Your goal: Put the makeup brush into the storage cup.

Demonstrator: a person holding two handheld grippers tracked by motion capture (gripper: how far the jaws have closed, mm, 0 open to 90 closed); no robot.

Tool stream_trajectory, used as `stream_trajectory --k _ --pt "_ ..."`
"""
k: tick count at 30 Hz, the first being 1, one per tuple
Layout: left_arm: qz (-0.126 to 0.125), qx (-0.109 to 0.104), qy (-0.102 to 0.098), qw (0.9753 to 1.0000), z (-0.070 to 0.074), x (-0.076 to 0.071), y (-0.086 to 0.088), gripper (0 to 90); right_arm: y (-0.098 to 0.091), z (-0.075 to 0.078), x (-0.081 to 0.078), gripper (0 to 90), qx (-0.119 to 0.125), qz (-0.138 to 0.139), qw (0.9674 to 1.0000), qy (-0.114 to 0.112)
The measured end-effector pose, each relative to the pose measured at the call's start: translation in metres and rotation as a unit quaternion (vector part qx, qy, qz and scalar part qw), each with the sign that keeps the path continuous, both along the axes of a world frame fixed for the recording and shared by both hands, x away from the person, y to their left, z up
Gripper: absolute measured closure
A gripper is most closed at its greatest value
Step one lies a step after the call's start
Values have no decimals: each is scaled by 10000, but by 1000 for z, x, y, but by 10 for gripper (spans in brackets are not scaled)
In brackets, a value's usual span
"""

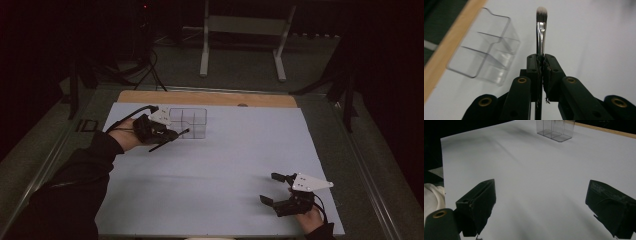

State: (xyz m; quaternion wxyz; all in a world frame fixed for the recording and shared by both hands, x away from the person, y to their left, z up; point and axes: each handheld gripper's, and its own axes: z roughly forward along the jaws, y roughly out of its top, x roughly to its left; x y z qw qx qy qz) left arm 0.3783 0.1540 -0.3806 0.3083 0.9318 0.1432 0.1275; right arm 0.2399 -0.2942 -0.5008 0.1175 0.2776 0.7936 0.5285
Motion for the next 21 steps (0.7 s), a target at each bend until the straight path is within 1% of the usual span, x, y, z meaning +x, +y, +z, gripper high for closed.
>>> stream_trajectory --k 1,2,3,5,6,8,9,10,11,12,13,17,18,20,21 --pt "39 -9 42 10000 1 -1 1 854 0 0 0 96 -3 5 10000 2" --pt "92 -57 -22 9999 1 -3 2 854 0 0 0 97 -1 10 10000 -2" --pt "162 -94 -23 9998 1 -4 2 854 0 0 0 97 5 8 10000 -11" --pt "178 -91 -21 9998 1 -6 3 853 0 0 0 97 5 8 10000 -24" --pt "243 -140 -74 9996 -1 -9 3 854 0 0 0 96 5 24 10000 -65" --pt "243 -140 -74 9996 -1 -9 3 854 0 0 0 96 3 28 10000 -61" --pt "335 -228 -116 9991 -3 -13 4 854 1 0 0 97 -11 27 10000 -88" --pt "335 -228 -116 9991 -3 -13 4 854 1 0 0 97 -11 27 10000 -88" --pt "347 -274 -152 9989 -4 -15 4 854 1 0 0 97 -19 23 9999 -99" --pt "428 -390 -181 9982 -4 -17 5 854 0 0 0 97 -23 18 9999 -108" --pt "428 -390 -181 9982 -4 -17 5 854 0 0 0 97 -23 18 9999 -108" --pt "646 -685 -306 9951 -2 -22 7 854 0 0 0 97 -19 10 10000 -92" --pt "697 -792 -324 9939 -1 -23 8 854 0 0 0 97 -19 10 10000 -92" --pt "827 -920 -372 9916 0 -24 9 854 1 0 0 97 -33 15 9999 -103" --pt "861 -1004 -350 9906 1 -24 10 854 1 0 0 97 -33 15 9999 -103"
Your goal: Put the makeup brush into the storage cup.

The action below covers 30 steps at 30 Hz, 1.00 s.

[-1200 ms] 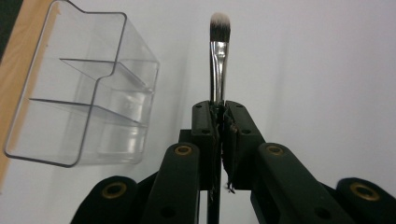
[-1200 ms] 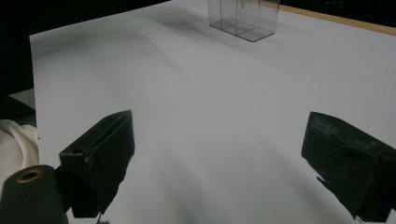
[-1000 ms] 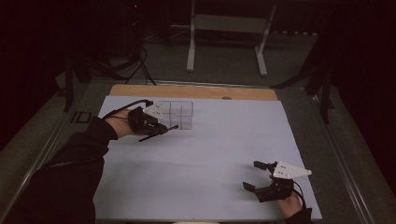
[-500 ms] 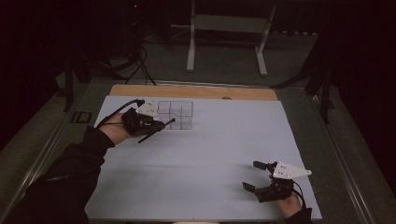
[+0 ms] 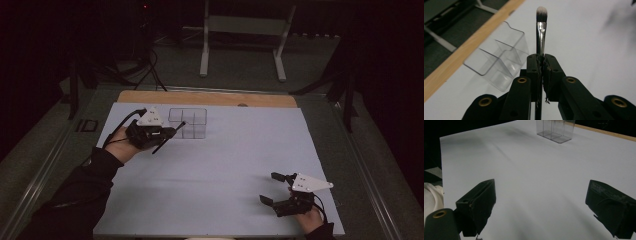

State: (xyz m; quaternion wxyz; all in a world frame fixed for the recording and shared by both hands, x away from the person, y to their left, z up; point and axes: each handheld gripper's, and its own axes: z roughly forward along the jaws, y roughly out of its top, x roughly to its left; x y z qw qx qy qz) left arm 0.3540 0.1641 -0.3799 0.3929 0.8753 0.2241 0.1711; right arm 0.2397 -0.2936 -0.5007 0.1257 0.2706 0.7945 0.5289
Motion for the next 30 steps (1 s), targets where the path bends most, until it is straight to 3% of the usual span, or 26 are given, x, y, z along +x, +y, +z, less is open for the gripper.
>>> stream_trajectory --k 9,13,17,19,23,28,29,30 --pt "290 -405 -12 9988 -5 -8 3 854 0 1 -1 97 15 -3 10000 -4" --pt "406 -683 -40 9968 -8 -13 4 853 0 0 0 97 4 5 10000 -1" --pt "469 -775 -66 9959 -11 -15 4 853 0 0 0 97 11 7 10000 1" --pt "563 -1026 -122 9931 -15 -18 5 853 0 0 0 97 15 5 10000 -1" --pt "741 -1284 -134 9889 -18 -20 6 853 0 0 0 97 18 19 10000 2" --pt "989 -1501 -340 9831 -18 -24 7 853 0 0 0 97 25 23 10000 -4" --pt "989 -1501 -340 9831 -18 -24 7 853 0 0 0 97 25 23 10000 -4" --pt "1030 -1697 -348 9795 -15 -24 8 853 0 0 0 97 25 24 10000 -7"
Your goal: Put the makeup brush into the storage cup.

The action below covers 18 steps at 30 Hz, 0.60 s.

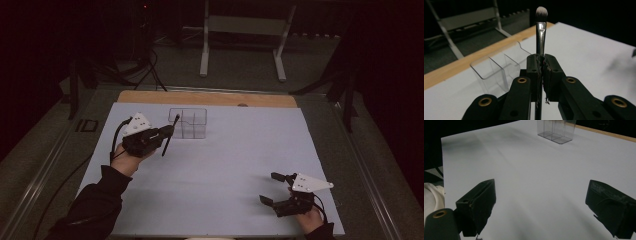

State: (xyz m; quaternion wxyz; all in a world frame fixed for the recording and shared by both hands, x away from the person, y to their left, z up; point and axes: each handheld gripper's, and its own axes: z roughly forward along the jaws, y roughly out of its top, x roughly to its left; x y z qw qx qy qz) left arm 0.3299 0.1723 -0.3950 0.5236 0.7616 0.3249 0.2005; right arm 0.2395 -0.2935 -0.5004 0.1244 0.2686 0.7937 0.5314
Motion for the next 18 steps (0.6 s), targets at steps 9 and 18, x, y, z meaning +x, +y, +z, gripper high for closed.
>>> stream_trajectory --k 9,18 --pt "50 -502 -158 9986 16 -1 1 853 1 0 0 97 20 30 10000 35" --pt "89 -753 -394 9963 27 0 -1 852 1 1 -1 97 47 47 10000 -69"
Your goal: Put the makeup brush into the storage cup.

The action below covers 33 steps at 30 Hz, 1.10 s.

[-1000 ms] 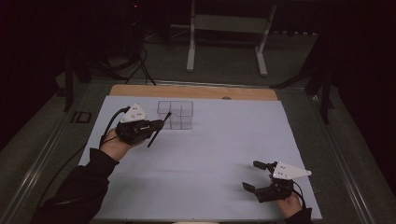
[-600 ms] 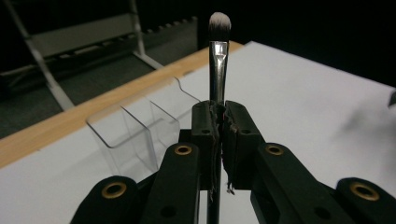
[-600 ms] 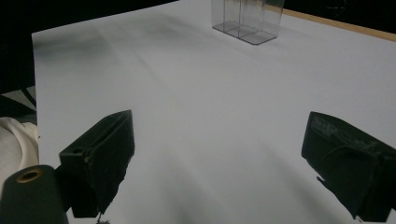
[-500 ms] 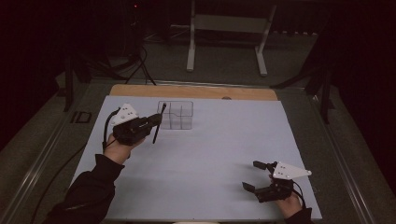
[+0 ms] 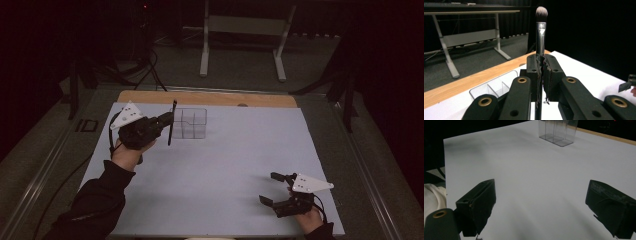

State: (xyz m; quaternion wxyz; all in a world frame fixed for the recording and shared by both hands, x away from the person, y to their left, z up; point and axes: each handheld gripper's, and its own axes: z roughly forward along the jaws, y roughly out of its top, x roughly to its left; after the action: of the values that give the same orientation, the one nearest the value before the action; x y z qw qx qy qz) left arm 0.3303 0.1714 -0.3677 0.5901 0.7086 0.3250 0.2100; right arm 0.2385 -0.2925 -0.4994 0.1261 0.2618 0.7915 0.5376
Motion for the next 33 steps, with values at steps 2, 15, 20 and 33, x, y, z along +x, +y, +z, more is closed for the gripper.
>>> stream_trajectory --k 2,15,20,33 --pt "16 -47 -36 10000 3 1 0 853 0 0 0 97 2 -16 10000 20" --pt "26 -331 -550 9979 31 10 -12 853 -2 1 0 97 72 -46 10000 -28" --pt "18 -442 -724 9964 38 19 -17 852 -2 1 0 97 82 -49 9999 -56" --pt "367 -508 -983 9932 35 45 -24 852 -1 1 0 97 47 -58 10000 -63"
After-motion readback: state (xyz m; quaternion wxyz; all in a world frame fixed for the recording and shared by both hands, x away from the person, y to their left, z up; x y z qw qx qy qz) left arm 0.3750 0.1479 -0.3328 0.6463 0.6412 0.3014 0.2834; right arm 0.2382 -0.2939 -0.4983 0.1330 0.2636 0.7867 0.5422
